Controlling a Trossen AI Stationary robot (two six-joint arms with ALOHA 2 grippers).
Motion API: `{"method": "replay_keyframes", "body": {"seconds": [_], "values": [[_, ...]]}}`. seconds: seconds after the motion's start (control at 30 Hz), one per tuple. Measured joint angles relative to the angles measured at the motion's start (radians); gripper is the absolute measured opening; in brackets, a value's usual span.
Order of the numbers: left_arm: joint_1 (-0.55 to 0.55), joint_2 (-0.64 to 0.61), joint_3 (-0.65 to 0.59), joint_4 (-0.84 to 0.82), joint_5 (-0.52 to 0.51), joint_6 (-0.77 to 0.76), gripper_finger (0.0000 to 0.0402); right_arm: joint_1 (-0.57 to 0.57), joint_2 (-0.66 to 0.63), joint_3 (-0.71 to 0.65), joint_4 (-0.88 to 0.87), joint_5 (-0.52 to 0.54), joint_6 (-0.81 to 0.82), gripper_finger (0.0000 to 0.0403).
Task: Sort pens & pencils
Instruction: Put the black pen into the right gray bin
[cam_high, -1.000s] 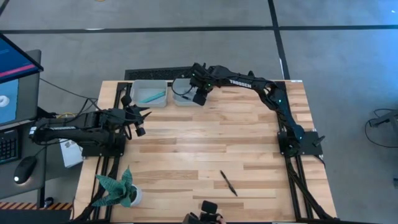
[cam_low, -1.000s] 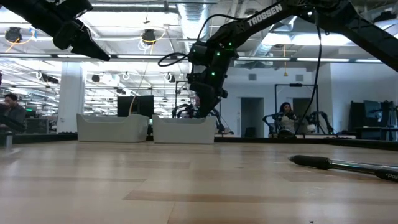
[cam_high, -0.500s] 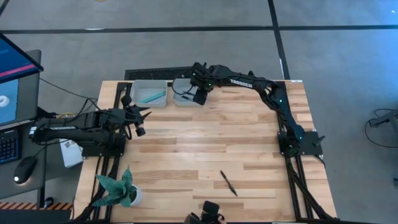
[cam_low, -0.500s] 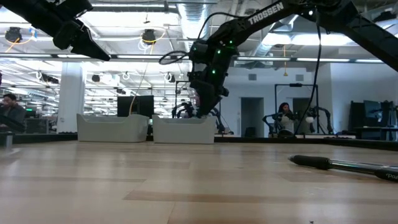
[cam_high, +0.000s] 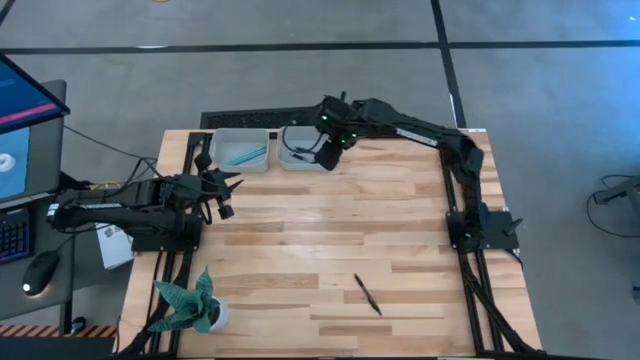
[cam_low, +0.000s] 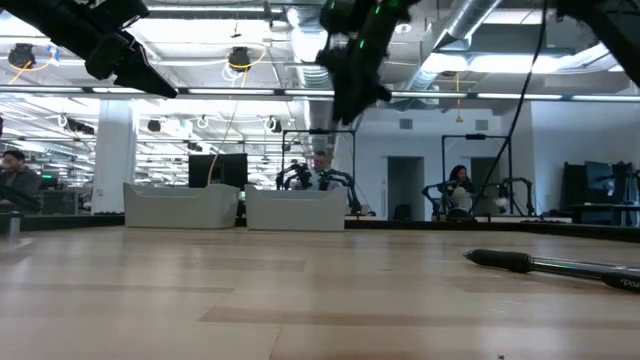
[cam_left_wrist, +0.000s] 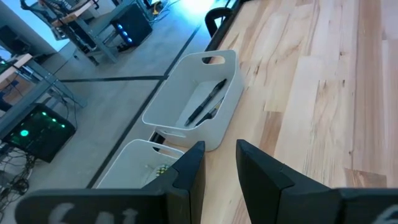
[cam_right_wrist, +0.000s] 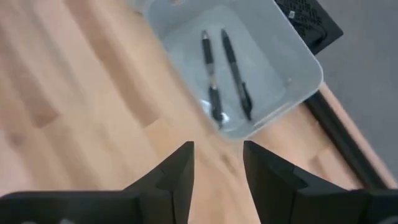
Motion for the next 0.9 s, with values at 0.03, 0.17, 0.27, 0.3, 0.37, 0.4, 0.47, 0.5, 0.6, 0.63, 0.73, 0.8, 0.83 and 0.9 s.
{"method": "replay_keyframes", "body": {"seconds": [0.03,0.17,0.27,0.3,0.37,0.4,0.47,0.5,0.6,0.63,0.73,0.8,0.83,0.9], "values": [[0.0,0.0,0.0,0.0,0.0,0.0,0.0082,0.014,-0.021,0.0,-0.013,0.0,0.027,0.0161],[0.0,0.0,0.0,0.0,0.005,0.002,0.0082,0.081,-0.106,0.0,-0.063,0.0,0.132,0.0161],[0.0,0.0,0.0,0.0,0.009,0.005,0.0082,0.142,-0.159,0.0,-0.089,0.002,0.193,0.0159],[0.0,0.0,0.0,-0.001,0.009,0.005,0.0082,0.165,-0.175,0.0,-0.098,0.002,0.215,0.0158],[0.0,0.0,0.0,0.0,0.009,0.006,0.0082,0.209,-0.2,0.0,-0.123,0.004,0.262,0.0157],[0.0,0.0,0.0,0.0,0.009,0.006,0.0082,0.234,-0.211,0.0,-0.131,0.011,0.29,0.0156],[0.0,0.0,0.0,-0.001,0.009,0.006,0.0082,0.282,-0.226,0.0,-0.172,0.053,0.353,0.0155],[0.0,0.0,0.0,-0.001,0.009,0.006,0.0082,0.309,-0.23,0.0,-0.194,0.081,0.389,0.0155],[0.0,0.0,0.0,-0.001,0.01,0.006,0.0082,0.385,-0.232,0.0,-0.292,0.134,0.52,0.0155],[0.0,0.0,0.0,-0.001,0.01,0.006,0.0082,0.409,-0.231,0.0,-0.325,0.136,0.571,0.0155],[0.0,0.0,0.0,-0.001,0.01,0.006,0.0082,0.484,-0.218,0.0,-0.407,0.136,0.696,0.0155],[0.0,0.0,0.0,-0.001,0.01,0.006,0.0082,0.531,-0.203,-0.001,-0.427,0.136,0.766,0.0155],[0.0,0.0,0.0,-0.001,0.01,0.006,0.0082,0.556,-0.195,-0.002,-0.437,0.136,0.795,0.0155],[0.0,0.0,0.0,-0.001,0.01,0.006,0.0082,0.601,-0.177,0.0,-0.426,0.142,0.851,0.0155]]}}
